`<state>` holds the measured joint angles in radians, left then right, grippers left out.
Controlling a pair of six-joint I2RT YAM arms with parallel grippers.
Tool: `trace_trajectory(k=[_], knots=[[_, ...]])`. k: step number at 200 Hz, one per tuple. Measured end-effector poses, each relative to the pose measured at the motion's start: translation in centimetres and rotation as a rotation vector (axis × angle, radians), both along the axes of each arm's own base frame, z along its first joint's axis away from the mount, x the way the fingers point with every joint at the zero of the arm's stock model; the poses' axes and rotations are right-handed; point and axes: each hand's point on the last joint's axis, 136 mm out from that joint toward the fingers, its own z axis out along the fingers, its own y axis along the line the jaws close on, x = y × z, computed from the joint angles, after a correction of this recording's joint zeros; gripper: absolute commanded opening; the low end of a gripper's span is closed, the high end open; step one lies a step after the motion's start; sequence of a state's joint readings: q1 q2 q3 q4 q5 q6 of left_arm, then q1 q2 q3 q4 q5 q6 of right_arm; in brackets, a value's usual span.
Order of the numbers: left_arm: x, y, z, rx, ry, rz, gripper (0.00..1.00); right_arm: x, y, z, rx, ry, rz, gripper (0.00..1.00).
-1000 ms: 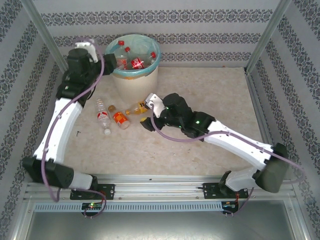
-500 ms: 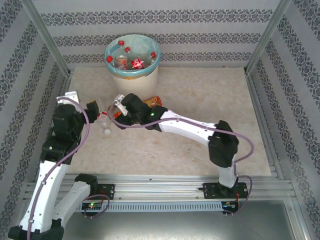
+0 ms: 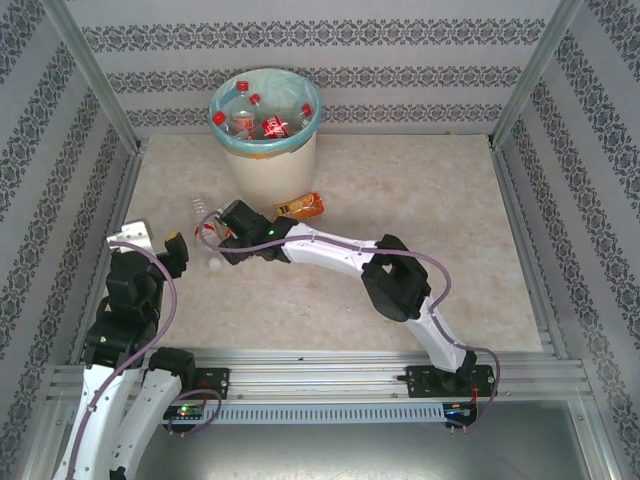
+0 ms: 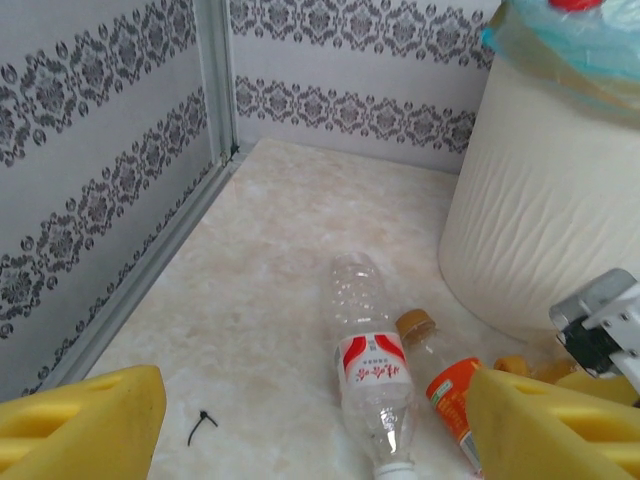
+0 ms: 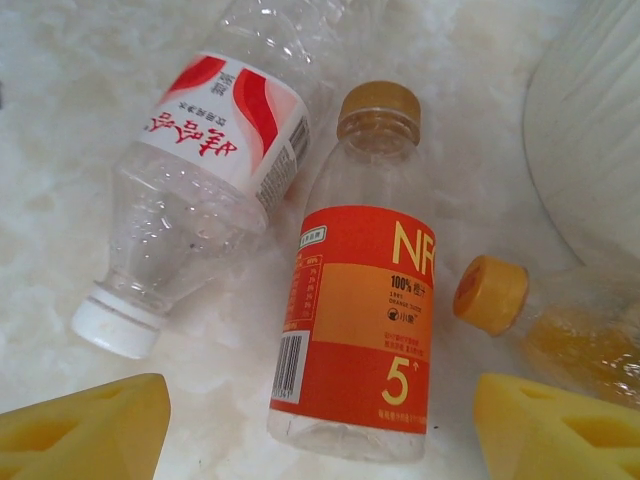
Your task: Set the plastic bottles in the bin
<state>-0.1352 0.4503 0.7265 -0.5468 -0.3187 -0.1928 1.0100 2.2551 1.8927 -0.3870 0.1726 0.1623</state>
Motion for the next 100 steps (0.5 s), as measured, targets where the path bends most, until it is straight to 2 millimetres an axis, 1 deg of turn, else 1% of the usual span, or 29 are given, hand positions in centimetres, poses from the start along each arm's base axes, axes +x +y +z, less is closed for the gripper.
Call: trace_trajectory(k=[34,68,100], knots=[[0.0,0.0,-0.5,0.001,0.010,0.002,0.80,0.6,0.2,-1.7,-0.019,0.024,-0.017,0.80],[0.0,0.1,-0.6,0.003,0.013,0.005,0.80,1.3,-0.5,-3.6,-0.044,0.052,-0.044,0.80],[0.0,0.1,-0.7,0.003,0.013,0.004,0.80,1.8,-0.4,-4.7,-0.053,0.071,-0.061,0.79]])
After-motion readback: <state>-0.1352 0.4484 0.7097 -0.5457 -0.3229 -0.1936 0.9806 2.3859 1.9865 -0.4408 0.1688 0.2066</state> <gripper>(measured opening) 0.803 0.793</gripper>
